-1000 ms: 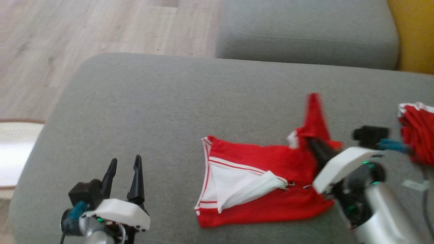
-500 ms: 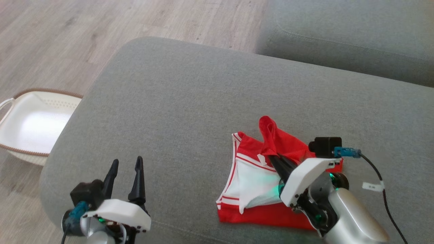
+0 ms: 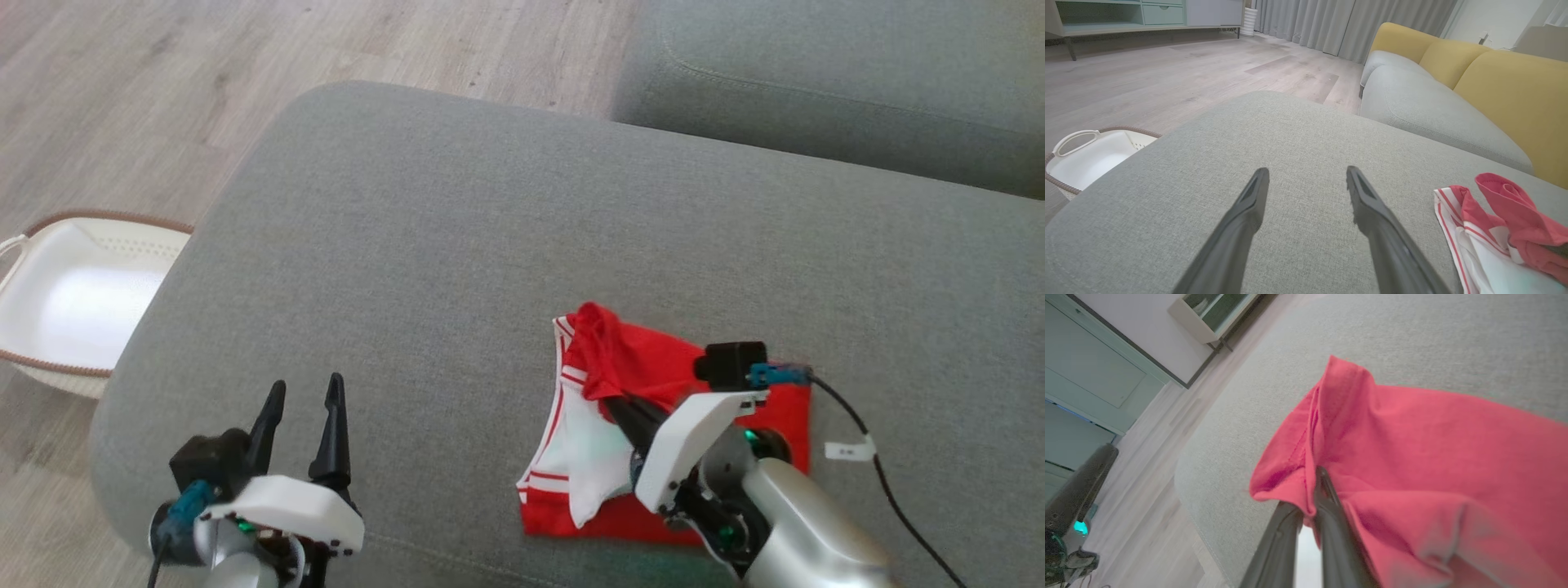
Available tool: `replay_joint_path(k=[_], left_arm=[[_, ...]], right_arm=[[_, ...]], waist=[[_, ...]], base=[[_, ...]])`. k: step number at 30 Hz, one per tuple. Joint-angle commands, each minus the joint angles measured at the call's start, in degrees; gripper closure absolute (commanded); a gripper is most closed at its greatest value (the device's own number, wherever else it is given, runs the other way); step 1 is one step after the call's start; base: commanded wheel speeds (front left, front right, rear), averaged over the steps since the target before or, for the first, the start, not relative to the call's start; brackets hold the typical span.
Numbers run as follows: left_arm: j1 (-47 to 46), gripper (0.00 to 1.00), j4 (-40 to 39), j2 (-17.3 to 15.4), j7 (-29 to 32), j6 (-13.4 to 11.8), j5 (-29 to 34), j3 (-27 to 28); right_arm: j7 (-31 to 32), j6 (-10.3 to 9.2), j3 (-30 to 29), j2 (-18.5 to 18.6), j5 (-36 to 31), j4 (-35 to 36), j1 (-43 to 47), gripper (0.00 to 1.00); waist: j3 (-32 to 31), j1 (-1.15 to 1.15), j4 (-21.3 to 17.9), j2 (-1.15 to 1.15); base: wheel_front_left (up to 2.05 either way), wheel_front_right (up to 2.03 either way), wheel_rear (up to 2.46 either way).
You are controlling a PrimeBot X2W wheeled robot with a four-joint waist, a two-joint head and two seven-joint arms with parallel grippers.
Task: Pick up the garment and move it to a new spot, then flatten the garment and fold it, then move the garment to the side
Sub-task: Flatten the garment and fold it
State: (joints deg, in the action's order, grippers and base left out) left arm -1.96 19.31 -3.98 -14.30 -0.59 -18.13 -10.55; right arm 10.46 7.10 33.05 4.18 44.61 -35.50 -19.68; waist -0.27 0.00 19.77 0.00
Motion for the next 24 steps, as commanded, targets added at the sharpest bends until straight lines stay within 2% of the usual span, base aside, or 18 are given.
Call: replay_joint_path(k=[1, 2, 3, 8, 12, 15, 18, 22, 24], left_arm=[[-3.55, 0.00, -1.27, -0.11, -0.70, -0.26, 0.60, 1.93], [-3.59, 0.00, -1.19, -0.10, -0.70, -0.23, 0.58, 1.94], [-3.63, 0.00, -1.10, -0.09, -0.70, -0.20, 0.56, 1.95], [-3.75, 0.00, -0.88, -0.06, -0.70, -0.12, 0.48, 2.09], [-3.51, 0.00, -0.94, 0.00, -0.70, -0.18, 0.42, 2.29], [-3.19, 0.00, -1.16, 0.05, -0.70, -0.25, 0.37, 2.52], [-2.80, 0.00, -1.41, 0.13, -0.70, -0.34, 0.30, 2.74], [-2.50, 0.00, -1.61, 0.28, -0.70, -0.33, 0.23, 2.69], [-2.49, 0.00, -1.64, 0.35, -0.70, -0.29, 0.16, 2.67]], right_arm=[[-1.37, 0.39, 2.39, -1.28, 2.02, 1.42, -3.17, 0.96], [-1.83, 0.39, 3.26, -1.28, 2.74, 1.04, -3.44, 0.56], [-2.31, 0.39, 4.07, -1.28, 3.50, 0.67, -3.72, 0.01], [-4.75, 0.39, 6.71, -1.29, 7.38, 0.98, -4.77, 0.00], [-7.59, 0.39, 7.10, -0.31, 10.73, 4.12, -5.92, 0.00], [-9.85, 0.39, 5.77, 3.40, 12.73, 8.38, -6.66, 0.00], [-11.82, 0.39, 2.82, 8.81, 12.69, 10.75, -7.01, 0.00], [-12.44, 0.39, -1.44, 15.26, 10.22, 8.39, -6.48, 0.00], [-11.70, 0.39, -2.95, 16.40, 10.01, 6.66, -5.84, 0.00]], waist=[[-0.19, 0.00, -0.50, 0.00], [-0.25, 0.00, -0.69, 0.00], [-0.33, 0.00, -0.90, 0.00], [-0.61, 0.00, -1.59, 0.00], [-0.87, 0.00, -2.29, 0.00], [-1.05, 0.00, -2.82, 0.00], [-1.24, 0.00, -3.43, 0.00], [-1.41, 0.00, -3.92, 0.00], [-1.43, 0.00, -4.07, 0.00]], base=[[0.00, 0.00, 0.00], [0.00, 0.00, 0.00], [0.00, 0.00, 0.00], [0.00, 0.00, 0.00], [0.00, 0.00, 0.00], [0.00, 0.00, 0.00], [0.00, 0.00, 0.00], [0.00, 0.00, 0.00], [0.00, 0.00, 0.00]])
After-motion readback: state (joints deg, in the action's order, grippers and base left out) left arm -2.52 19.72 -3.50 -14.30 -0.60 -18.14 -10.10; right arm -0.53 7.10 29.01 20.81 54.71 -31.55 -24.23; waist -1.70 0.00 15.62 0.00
